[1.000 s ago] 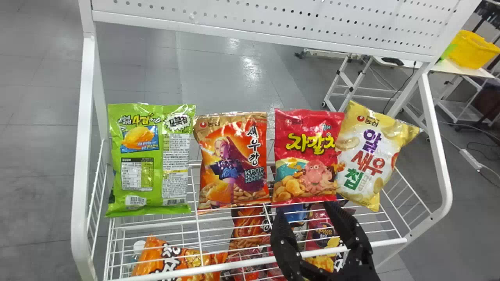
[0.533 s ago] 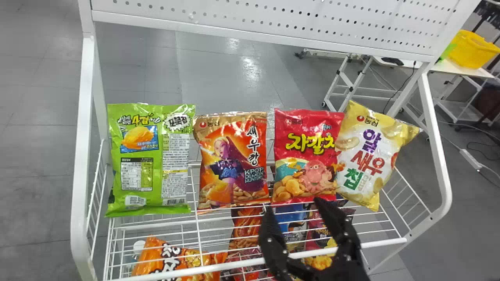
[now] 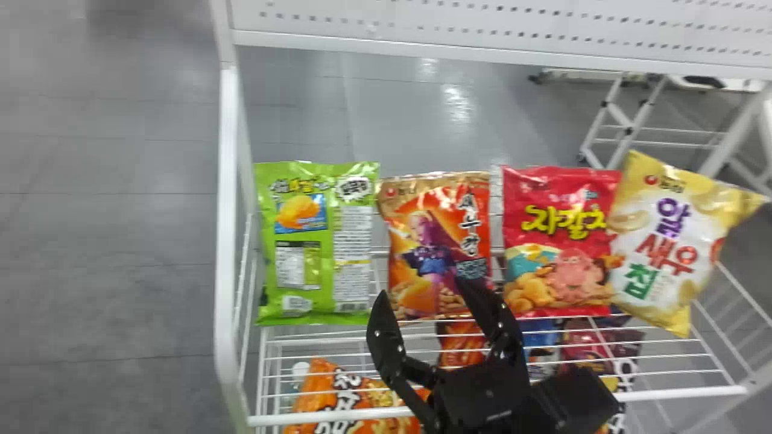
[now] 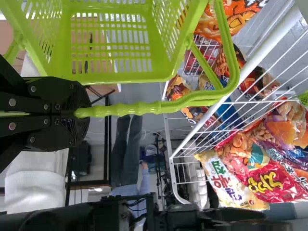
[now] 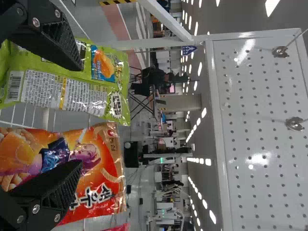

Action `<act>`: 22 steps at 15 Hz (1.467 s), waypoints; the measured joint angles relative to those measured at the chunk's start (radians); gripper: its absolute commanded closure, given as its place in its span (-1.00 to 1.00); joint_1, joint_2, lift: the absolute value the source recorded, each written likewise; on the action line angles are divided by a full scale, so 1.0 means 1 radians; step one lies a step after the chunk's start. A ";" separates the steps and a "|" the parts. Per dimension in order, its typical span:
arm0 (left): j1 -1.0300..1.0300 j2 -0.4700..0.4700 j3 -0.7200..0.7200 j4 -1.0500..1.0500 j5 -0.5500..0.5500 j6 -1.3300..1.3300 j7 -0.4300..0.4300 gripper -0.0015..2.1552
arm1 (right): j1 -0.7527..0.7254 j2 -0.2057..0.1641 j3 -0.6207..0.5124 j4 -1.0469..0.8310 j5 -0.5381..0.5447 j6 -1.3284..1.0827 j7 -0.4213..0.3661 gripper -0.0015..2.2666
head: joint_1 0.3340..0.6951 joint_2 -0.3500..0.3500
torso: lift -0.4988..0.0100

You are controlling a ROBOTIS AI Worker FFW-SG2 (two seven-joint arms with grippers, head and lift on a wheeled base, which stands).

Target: Hold basket handle with left hand then pick Gkobukchip with right hand and place into basket

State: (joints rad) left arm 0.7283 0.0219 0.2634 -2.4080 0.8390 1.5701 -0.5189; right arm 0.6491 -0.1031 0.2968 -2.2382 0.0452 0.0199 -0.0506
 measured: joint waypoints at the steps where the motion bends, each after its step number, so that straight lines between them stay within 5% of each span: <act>1: -0.002 0.005 -0.004 0.006 0.000 0.000 0.000 0.61 | -0.034 0.019 0.017 0.020 0.012 0.035 0.000 -0.88 | 1.00 -0.23 | 0.83; 8: -0.001 0.010 -0.025 0.017 -0.004 0.000 -0.001 0.61 | -0.198 0.081 0.080 0.103 0.050 0.213 -0.001 -0.88 | 1.00 0.01 | 0.83; 22: 0.015 0.016 -0.032 0.016 -0.015 0.000 -0.003 0.61 | -0.410 0.103 0.123 0.263 0.050 0.343 -0.005 -0.88 | 1.00 0.20 | 0.83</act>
State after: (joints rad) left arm 0.7437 0.0384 0.2318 -2.3922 0.8235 1.5701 -0.5216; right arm 0.2396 0.0000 0.4195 -1.9752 0.0954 0.3624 -0.0552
